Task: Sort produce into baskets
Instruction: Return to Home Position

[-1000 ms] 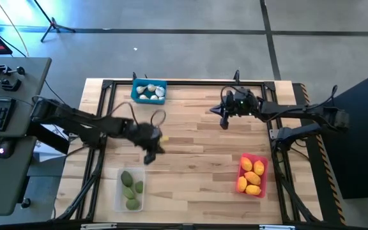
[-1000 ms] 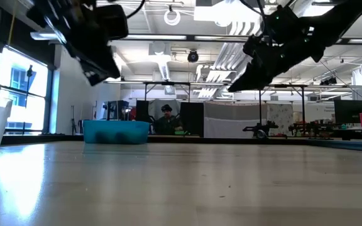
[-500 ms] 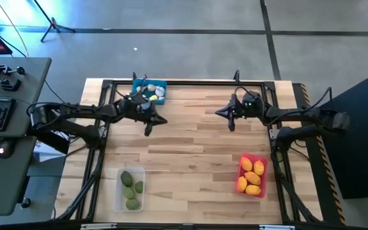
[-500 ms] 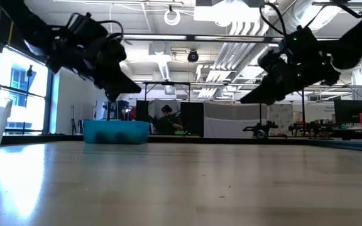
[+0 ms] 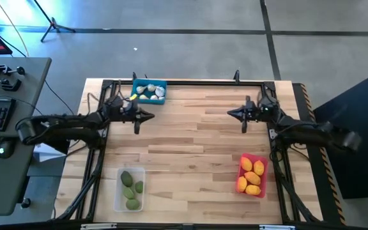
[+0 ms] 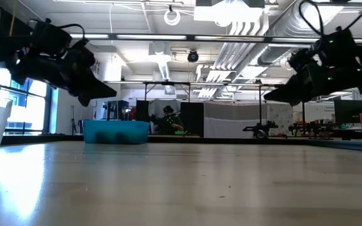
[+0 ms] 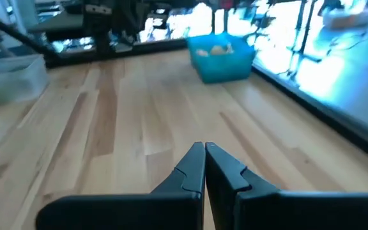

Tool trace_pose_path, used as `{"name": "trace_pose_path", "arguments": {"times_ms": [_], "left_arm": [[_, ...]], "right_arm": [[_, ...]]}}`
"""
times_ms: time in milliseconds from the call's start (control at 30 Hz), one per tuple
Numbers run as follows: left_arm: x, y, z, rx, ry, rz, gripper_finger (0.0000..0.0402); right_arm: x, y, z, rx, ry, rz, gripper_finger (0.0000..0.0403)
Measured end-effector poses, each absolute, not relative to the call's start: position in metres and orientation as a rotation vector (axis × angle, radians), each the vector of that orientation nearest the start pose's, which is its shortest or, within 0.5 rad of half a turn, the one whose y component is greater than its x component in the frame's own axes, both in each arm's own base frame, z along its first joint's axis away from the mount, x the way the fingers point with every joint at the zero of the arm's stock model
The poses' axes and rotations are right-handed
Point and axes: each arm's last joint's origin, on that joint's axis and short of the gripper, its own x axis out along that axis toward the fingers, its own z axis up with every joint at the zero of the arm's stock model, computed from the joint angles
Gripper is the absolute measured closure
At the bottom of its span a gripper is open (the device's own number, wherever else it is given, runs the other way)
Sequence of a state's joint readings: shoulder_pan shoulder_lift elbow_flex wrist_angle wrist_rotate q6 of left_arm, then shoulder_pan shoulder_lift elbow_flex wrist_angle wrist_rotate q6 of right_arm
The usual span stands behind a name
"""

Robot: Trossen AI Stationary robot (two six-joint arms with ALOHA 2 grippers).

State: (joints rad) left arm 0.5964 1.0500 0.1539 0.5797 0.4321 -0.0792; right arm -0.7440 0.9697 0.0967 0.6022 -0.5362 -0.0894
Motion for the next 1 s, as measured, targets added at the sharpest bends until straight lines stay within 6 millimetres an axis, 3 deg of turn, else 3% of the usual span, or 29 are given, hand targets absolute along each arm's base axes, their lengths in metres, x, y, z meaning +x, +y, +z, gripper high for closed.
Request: {"name": "trace_pose_path", "arguments": {"times_ms": [233, 467, 767, 1000], "left_arm": [[0.124, 0.079, 0.146, -0.275, 0.177, 0.245, 0.0401], [0.107, 0.074, 0.151, -0.273, 0.124, 0.302, 0.0401], [0.088, 0.063, 0.155, -0.304, 0.093, 0.353, 0.0401], [0.079, 0.055, 0.172, -0.268, -0.028, 0.354, 0.0401]], "right_arm": [[0.104, -0.089, 0.149, 0.063, 0.13, -0.242, 0.0403], [0.098, -0.085, 0.163, 0.058, 0.028, -0.3, 0.0403], [0.093, -0.079, 0.165, 0.134, 0.011, -0.281, 0.0403], [0.088, -0.073, 0.167, 0.154, -0.003, -0.255, 0.0403]]}}
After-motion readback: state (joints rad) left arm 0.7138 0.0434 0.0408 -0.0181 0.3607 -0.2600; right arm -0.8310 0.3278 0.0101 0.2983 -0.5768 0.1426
